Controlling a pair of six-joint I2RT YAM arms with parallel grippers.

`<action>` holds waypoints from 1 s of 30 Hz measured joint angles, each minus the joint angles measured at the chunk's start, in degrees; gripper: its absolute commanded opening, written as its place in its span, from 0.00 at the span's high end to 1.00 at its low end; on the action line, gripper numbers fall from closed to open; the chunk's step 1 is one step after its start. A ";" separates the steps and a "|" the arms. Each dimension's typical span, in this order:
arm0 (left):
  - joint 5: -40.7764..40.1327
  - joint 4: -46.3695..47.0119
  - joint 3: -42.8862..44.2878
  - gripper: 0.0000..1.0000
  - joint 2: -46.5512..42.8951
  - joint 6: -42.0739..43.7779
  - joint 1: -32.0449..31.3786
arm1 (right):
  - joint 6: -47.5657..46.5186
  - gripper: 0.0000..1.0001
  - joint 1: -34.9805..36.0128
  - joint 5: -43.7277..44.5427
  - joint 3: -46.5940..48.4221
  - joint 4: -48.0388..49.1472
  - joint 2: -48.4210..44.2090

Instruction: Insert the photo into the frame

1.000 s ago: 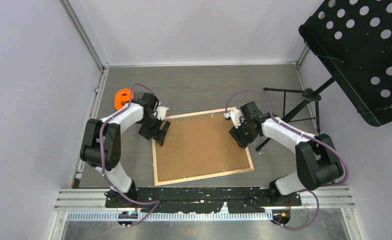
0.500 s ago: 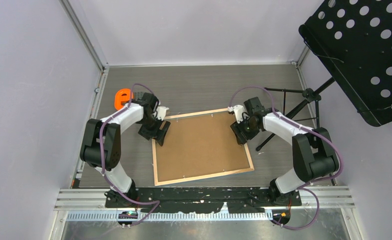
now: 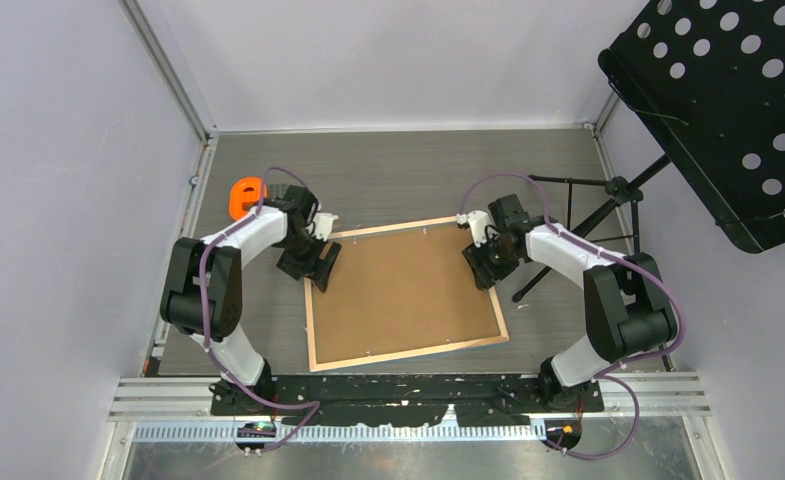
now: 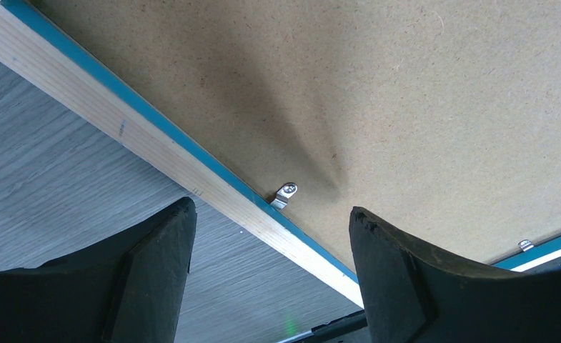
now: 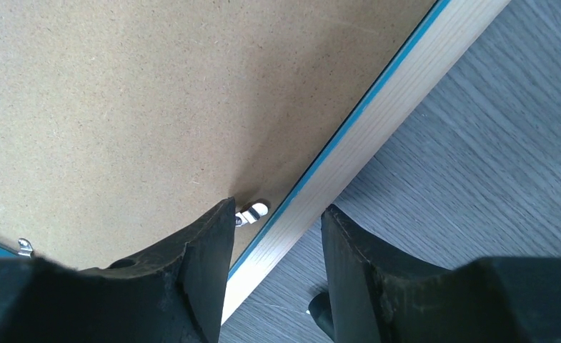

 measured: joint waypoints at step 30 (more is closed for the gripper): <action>0.00 0.00 0.00 0.24 0.00 0.00 -0.02 | -2.08 0.60 -0.22 1.11 0.00 -0.50 0.00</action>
